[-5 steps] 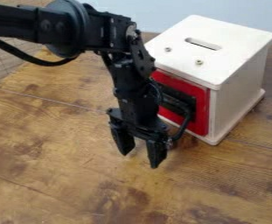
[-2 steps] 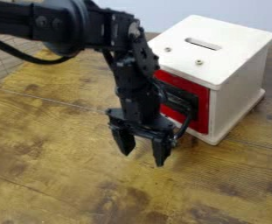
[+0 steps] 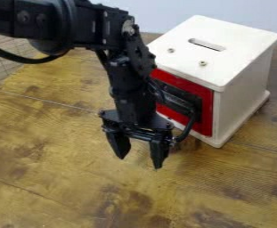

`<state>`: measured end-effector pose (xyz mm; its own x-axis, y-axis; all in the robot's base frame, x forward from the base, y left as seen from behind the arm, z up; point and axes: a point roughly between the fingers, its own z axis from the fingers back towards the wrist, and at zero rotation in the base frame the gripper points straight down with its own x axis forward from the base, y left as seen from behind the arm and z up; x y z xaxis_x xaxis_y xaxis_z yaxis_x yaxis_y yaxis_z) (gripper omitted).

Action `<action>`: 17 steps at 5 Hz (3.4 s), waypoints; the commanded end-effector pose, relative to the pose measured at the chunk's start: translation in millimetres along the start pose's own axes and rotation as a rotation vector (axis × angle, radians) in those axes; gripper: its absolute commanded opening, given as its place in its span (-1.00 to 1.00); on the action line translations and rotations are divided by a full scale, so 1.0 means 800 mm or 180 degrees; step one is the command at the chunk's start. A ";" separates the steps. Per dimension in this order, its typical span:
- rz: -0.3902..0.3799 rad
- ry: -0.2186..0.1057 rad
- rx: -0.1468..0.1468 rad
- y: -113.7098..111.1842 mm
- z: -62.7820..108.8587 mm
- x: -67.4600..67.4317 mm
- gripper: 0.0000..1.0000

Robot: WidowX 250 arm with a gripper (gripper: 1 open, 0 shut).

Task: Close the drawer

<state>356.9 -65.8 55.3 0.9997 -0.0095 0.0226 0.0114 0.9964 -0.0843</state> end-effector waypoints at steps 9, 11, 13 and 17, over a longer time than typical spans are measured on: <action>-0.0152 -0.0225 -0.0092 0.042 0.031 0.030 1.00; -0.0053 -0.0223 -0.0104 0.015 0.024 0.027 1.00; -0.0379 -0.0178 -0.0140 -0.002 0.036 0.023 1.00; -0.0169 -0.0220 -0.0089 0.016 0.021 0.021 1.00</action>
<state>368.0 -58.3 48.6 0.9967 -0.0754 0.0302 0.0783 0.9908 -0.1108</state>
